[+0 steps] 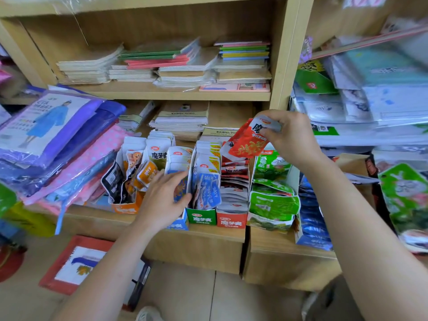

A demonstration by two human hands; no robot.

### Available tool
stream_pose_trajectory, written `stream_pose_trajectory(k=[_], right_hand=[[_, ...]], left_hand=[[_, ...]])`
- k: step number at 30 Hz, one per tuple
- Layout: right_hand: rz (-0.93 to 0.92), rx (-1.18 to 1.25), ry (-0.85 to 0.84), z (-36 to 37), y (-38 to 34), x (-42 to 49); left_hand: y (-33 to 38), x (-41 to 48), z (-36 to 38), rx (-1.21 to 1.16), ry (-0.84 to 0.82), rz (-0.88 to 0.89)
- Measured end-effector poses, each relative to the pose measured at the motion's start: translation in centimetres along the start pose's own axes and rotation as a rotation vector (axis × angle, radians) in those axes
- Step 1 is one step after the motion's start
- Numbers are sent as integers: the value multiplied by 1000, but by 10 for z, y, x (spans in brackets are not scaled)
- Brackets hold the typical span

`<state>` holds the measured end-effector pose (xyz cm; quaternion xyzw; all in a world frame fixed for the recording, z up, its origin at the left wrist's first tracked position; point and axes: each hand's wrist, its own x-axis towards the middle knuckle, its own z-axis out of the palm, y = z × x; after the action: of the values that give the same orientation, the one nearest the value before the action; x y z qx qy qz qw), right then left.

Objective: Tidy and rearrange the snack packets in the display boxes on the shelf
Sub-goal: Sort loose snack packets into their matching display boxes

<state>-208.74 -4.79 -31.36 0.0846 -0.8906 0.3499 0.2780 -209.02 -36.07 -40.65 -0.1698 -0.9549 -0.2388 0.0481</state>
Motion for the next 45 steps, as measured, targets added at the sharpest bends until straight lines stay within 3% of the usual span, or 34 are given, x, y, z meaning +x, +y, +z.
stream_pose_trajectory(k=[4,8,14,19,29,33,37,41,45], right_hand=[[4,35,-1,2,-1,5],[3,-21,-23,-3,0,4],[-23,6,-29,0,4,3],[13,124,32,12,8,9],[-98,-94,-100,33,11,2],[74,-118,-64,39,15,-4],[209,133,-17,36,27,-6],[154,166,16,45,27,-11],[72,8,-67,52,29,-12]], left_hand=[[28,4,1,-62,211,151],[59,25,11,-345,129,132],[90,63,28,-470,8,160],[86,75,30,-467,116,162],[88,81,31,-586,264,125],[87,84,37,-494,332,102],[84,86,40,-424,351,70],[76,89,38,-413,295,51],[66,84,23,-528,143,42]])
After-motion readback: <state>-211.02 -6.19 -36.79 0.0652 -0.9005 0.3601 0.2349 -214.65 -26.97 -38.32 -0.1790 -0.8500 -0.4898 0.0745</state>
